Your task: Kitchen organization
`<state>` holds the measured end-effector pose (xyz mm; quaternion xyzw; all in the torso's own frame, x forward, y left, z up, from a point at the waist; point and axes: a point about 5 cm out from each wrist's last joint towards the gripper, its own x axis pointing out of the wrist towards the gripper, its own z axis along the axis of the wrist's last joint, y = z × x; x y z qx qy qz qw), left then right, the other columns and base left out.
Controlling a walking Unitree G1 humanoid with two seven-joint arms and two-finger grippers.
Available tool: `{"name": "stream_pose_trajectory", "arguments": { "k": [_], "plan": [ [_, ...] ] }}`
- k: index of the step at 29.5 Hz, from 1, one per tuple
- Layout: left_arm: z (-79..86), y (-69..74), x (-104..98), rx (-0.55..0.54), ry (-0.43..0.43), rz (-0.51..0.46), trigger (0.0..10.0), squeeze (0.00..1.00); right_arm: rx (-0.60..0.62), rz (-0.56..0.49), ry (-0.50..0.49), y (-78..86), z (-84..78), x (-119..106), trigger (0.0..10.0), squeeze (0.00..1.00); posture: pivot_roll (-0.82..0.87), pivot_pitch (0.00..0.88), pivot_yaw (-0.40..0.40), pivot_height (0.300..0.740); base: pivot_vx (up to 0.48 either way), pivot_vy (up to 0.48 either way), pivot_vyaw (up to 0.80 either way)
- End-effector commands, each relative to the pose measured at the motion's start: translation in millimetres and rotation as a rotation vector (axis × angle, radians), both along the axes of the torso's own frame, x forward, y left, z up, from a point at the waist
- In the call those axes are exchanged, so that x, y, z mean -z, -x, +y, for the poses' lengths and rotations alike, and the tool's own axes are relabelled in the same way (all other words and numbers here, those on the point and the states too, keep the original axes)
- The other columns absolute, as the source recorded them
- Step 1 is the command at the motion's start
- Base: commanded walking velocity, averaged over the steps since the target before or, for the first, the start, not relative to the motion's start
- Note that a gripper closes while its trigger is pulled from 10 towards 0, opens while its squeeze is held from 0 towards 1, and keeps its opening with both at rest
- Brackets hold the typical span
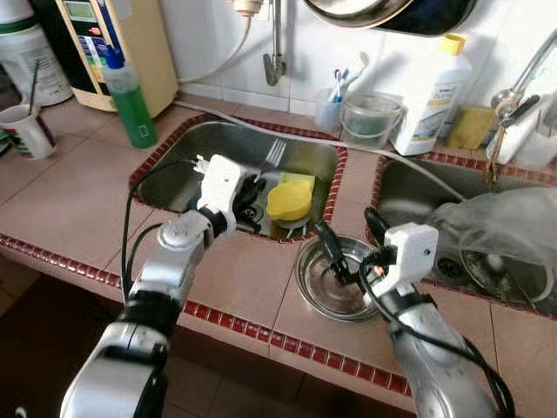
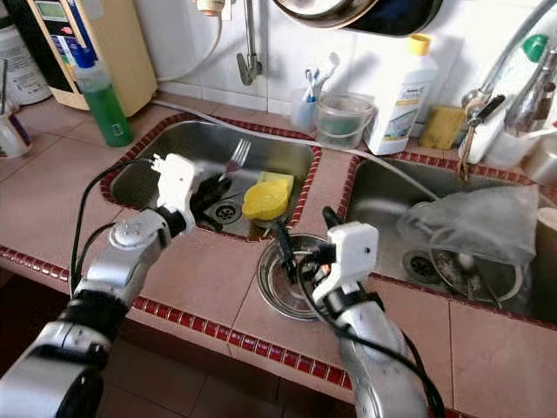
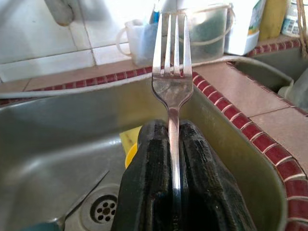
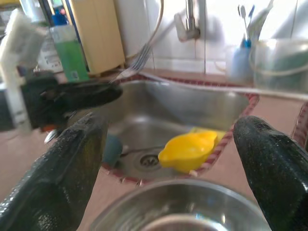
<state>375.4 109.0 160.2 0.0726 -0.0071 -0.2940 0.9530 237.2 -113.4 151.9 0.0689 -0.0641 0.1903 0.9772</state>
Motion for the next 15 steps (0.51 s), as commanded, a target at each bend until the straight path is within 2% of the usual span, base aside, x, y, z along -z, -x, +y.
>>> {"name": "stream_pose_trajectory", "arguments": {
  "k": [1, 15],
  "plan": [
    [-3.5, -3.7, -1.5, 0.027, -0.033, -0.007, 10.0, 0.0, -0.004, -0.002, 0.002, 6.9, 1.0, -4.9, 10.0, 0.0, -0.19, 0.162, 0.066, 0.74, 0.0, 0.0, 0.0],
    [-2.8, -18.0, -4.8, 0.04, -0.139, 0.028, 10.0, 0.0, 0.014, 0.07, 0.015, 48.3, -1.3, -12.8, 10.0, 0.0, -0.27, 0.267, 0.103, 0.74, 0.0, 0.0, 0.0]
  ]
}}
